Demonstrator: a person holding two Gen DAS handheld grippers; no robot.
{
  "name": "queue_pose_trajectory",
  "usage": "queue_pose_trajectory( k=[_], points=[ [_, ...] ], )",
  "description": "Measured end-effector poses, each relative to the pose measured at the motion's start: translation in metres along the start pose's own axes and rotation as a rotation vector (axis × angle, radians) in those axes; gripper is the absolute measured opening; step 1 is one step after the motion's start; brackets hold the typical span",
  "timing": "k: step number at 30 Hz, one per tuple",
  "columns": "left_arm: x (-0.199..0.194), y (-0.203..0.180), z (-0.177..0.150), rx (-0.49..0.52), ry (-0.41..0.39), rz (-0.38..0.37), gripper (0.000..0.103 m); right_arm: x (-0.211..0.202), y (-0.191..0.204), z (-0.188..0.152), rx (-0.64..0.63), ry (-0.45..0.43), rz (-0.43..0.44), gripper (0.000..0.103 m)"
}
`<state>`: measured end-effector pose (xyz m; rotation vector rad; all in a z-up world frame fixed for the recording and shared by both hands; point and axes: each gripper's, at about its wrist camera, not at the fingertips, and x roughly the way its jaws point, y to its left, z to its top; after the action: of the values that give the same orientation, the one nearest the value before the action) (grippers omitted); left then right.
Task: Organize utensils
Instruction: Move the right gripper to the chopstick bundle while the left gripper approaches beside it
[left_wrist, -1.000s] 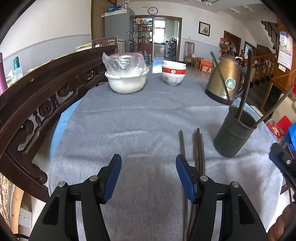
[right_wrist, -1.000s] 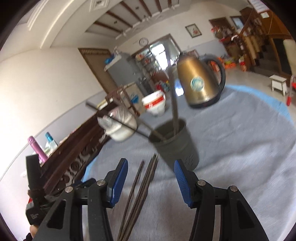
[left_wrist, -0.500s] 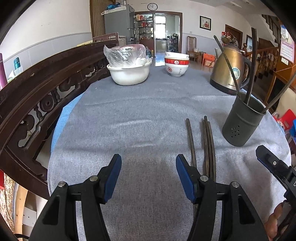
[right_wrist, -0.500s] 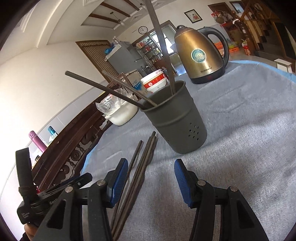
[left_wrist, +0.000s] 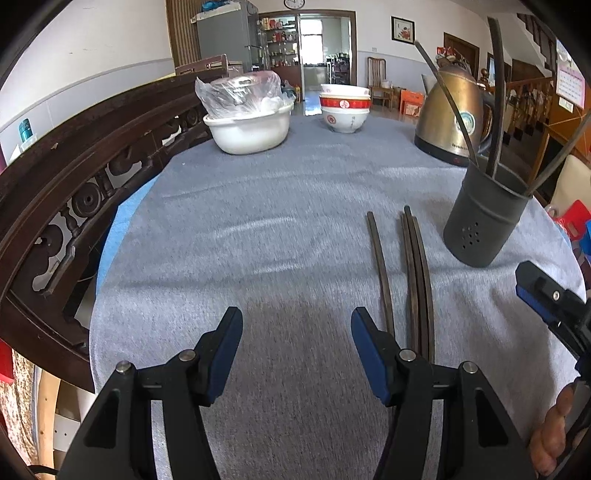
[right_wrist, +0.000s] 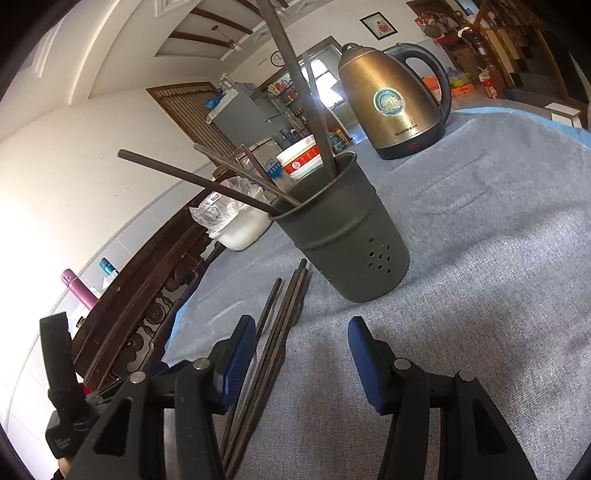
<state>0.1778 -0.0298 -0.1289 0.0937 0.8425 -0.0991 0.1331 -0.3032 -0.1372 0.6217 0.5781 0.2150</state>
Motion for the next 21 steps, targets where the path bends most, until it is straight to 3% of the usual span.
queue_pose_trajectory(
  k=[21],
  points=[
    [-0.0001,-0.0023,-0.0068,-0.011,0.055,-0.071,0.062,0.0009,-0.0074,0.0003,0.042,0.008,-0.033,0.053]
  ],
)
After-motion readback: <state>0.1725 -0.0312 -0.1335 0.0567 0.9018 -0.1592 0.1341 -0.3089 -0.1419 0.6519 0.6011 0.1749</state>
